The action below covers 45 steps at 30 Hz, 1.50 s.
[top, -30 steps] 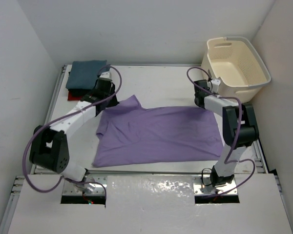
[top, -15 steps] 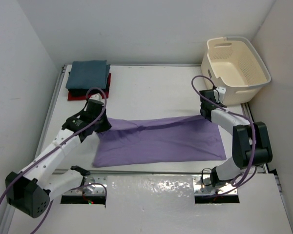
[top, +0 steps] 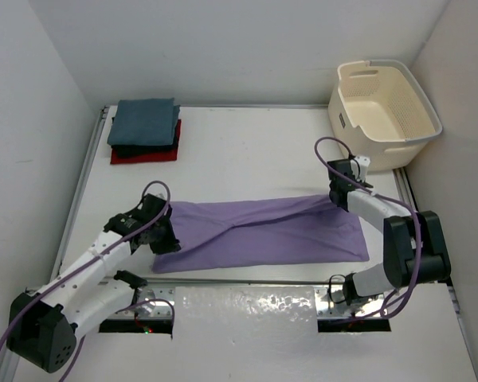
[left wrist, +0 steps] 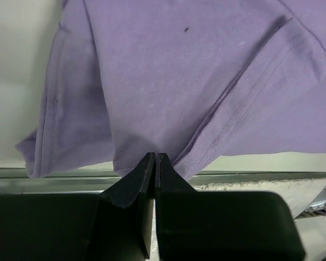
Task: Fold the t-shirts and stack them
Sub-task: Fold the other side of the tshirt into a rectangle
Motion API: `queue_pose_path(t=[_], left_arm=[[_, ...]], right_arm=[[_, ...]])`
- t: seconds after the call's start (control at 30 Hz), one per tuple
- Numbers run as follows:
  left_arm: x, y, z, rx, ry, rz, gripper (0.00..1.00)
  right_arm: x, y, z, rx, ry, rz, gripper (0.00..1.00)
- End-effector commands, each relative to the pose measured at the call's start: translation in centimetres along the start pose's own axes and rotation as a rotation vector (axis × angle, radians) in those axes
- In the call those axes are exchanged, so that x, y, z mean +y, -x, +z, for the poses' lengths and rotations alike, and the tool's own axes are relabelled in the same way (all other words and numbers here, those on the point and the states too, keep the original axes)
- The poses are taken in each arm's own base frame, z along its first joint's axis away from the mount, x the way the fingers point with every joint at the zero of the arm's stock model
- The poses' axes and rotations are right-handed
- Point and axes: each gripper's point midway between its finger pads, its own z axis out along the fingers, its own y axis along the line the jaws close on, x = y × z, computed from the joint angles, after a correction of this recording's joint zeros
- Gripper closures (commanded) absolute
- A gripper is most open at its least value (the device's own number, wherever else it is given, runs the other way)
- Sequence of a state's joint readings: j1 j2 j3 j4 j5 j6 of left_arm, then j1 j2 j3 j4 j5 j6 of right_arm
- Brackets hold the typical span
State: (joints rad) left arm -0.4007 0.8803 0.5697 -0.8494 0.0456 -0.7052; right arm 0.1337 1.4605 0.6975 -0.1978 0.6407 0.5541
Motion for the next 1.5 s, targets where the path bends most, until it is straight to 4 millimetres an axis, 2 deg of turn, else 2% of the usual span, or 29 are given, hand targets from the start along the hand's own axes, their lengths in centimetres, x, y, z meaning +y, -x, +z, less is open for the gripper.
queue_pose_path(t=[0.0,0.07,0.1,0.13,0.17,0.2,0.23,0.27,0.33,0.4,0.43,0.47,0.5,0.53,0.57,0.63,0.67,0.73,0.77,0.83,0.9,1.0,1.07,1.23,1.37,1.47], left_arm=[[0.2,-1.9,0.7,0.069,-0.005,-0.029,1.0],[0.5,-3.0,1.1,0.108,-0.005,-0.04,1.0],[0.3,-3.4,1.1,0.124,-0.01,-0.03,0.97],[0.4,-3.5,1.0,0.129,-0.004,-0.026,0.92],[0.2,-3.6,0.8,0.139,-0.003,-0.027,0.69],[0.0,-3.9,0.7,0.149,-0.006,-0.008,0.55],[0.0,-4.0,0.6,0.16,0.003,-0.003,0.27],[0.0,-3.7,0.2,0.157,0.019,0.012,0.17],[0.1,-3.1,-0.2,0.152,0.05,0.029,0.13],[-0.7,-1.9,-0.6,0.115,0.047,0.043,0.07],[-1.1,-1.3,-0.5,0.103,0.045,0.049,0.04],[-2.3,0.2,-0.7,0.05,0.013,0.057,0.01],[-3.1,1.1,-0.6,0.024,-0.007,0.063,0.01],[-4.7,2.6,-0.4,-0.026,-0.054,0.08,0.0],[-5.3,3.6,-0.2,-0.062,-0.065,0.083,0.0],[-7.3,5.5,0.6,-0.116,-0.115,0.091,0.0],[-7.9,6.0,0.9,-0.13,-0.132,0.094,0.0],[-9.2,6.7,1.8,-0.143,-0.174,0.1,0.0],[-10.0,6.5,1.9,-0.128,-0.215,0.11,0.0],[-11.3,6.5,2.1,-0.131,-0.277,0.138,0.0],[-11.9,5.7,2.6,-0.1,-0.303,0.17,0.0],[-12.8,4.3,3.3,-0.059,-0.32,0.227,0.0],[-13.2,3.5,3.8,-0.043,-0.325,0.257,0.0],[-11.8,2.9,6.0,-0.007,-0.241,0.278,0.0],[-11.4,3.1,6.6,-0.002,-0.198,0.298,0.0],[-11.5,2.1,7.0,0.04,-0.209,0.306,0.0]], right_arm=[[-0.9,-1.3,-0.3,0.018,-0.028,0.005,1.0],[-1.5,-2.6,-0.2,0.051,-0.051,-0.005,1.0],[-1.8,-3.0,-0.2,0.062,-0.061,-0.005,0.98],[-2.1,-3.8,-0.2,0.085,-0.069,-0.019,0.89],[-2.3,-4.2,-0.2,0.096,-0.078,-0.023,0.67],[-2.4,-4.3,-0.2,0.102,-0.086,-0.027,0.53],[-2.6,-4.3,-0.2,0.106,-0.091,-0.028,0.39],[-2.6,-4.0,-0.5,0.107,-0.092,-0.032,0.3],[-2.8,-3.0,-1.1,0.088,-0.09,-0.036,0.27],[-3.1,-1.6,-1.8,0.055,-0.089,-0.03,0.23],[-3.4,-0.9,-2.4,0.039,-0.088,-0.031,0.2],[-3.3,-0.4,-2.8,0.03,-0.076,-0.027,0.19],[-3.2,-0.2,-2.9,0.029,-0.057,-0.032,0.1],[-2.2,0.1,-3.3,0.026,0.004,-0.022,0.08],[-1.4,0.3,-3.4,0.021,0.052,-0.028,0.01],[0.4,1.2,-3.5,-0.007,0.155,-0.053,0.01],[2.3,0.8,-3.8,0.014,0.254,-0.07,0.01],[4.4,1.1,-4.1,0.024,0.363,-0.075,0.01],[6.3,0.2,-4.6,0.062,0.468,-0.081,0.01],[8.2,-0.2,-4.9,0.066,0.565,-0.071,0.01],[9.6,-1.2,-5.0,0.102,0.633,-0.063,0.01],[10.3,-2.5,-4.5,0.138,0.657,-0.056,0.01],[10.1,-3.2,-4.1,0.161,0.639,-0.056,0.01],[9.7,-4.6,-3.5,0.206,0.613,-0.058,0.01],[9.7,-4.8,-3.5,0.21,0.611,-0.063,0.01],[9.6,-4.9,-3.5,0.213,0.609,-0.065,0.01]])
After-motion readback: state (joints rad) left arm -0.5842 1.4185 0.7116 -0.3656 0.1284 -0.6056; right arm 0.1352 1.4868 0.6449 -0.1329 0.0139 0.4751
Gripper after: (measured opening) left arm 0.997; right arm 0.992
